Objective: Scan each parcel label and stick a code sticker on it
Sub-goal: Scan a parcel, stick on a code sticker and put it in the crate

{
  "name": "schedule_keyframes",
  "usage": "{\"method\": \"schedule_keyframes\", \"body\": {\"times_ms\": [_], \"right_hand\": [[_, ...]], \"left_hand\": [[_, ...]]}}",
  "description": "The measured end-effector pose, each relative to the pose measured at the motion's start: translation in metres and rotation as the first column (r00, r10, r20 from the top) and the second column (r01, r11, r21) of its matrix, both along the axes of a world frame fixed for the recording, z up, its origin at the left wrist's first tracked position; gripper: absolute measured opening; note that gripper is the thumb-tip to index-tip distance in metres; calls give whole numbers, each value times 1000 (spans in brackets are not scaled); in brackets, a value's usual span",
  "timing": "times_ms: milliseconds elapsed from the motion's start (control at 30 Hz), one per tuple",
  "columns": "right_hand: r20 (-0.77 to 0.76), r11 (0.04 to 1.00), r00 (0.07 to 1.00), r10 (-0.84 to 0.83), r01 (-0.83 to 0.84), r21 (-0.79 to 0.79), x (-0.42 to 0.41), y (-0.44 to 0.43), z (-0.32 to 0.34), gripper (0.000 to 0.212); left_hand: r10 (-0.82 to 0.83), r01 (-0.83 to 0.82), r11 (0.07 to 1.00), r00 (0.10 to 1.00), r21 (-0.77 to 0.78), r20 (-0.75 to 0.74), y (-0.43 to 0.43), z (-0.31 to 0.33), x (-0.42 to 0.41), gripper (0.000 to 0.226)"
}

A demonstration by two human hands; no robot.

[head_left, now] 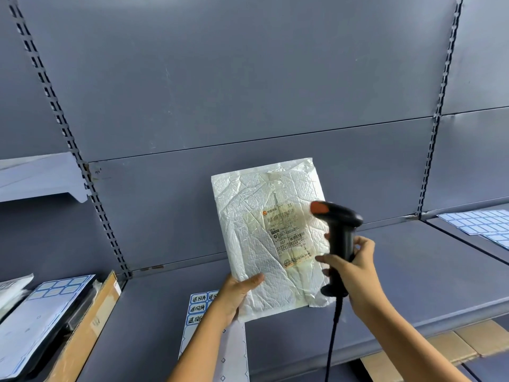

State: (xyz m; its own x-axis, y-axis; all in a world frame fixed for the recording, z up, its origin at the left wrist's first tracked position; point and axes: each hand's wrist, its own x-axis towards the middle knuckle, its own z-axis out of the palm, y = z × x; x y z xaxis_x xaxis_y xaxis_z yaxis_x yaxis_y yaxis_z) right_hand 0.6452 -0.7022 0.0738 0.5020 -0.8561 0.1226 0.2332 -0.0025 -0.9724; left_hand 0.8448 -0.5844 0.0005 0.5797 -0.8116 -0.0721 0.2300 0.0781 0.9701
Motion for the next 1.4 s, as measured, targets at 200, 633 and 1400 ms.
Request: {"method": "schedule_keyframes", "body": {"times_ms": [200,633,1400], "right_hand": [[94,923,972,-215,171,346,-9,-76,-20,33],[-293,959,955,-39,118,259,-11,-115,-74,16],[-187,923,923,335,-362,-131,16,-62,-31,22]], "left_hand": [[4,-5,1000,1000,21,28,2,0,0,56],[10,-10,1000,999,21,33,0,2,0,47],[79,-103,982,985,157,154,29,32,-8,17]]}}
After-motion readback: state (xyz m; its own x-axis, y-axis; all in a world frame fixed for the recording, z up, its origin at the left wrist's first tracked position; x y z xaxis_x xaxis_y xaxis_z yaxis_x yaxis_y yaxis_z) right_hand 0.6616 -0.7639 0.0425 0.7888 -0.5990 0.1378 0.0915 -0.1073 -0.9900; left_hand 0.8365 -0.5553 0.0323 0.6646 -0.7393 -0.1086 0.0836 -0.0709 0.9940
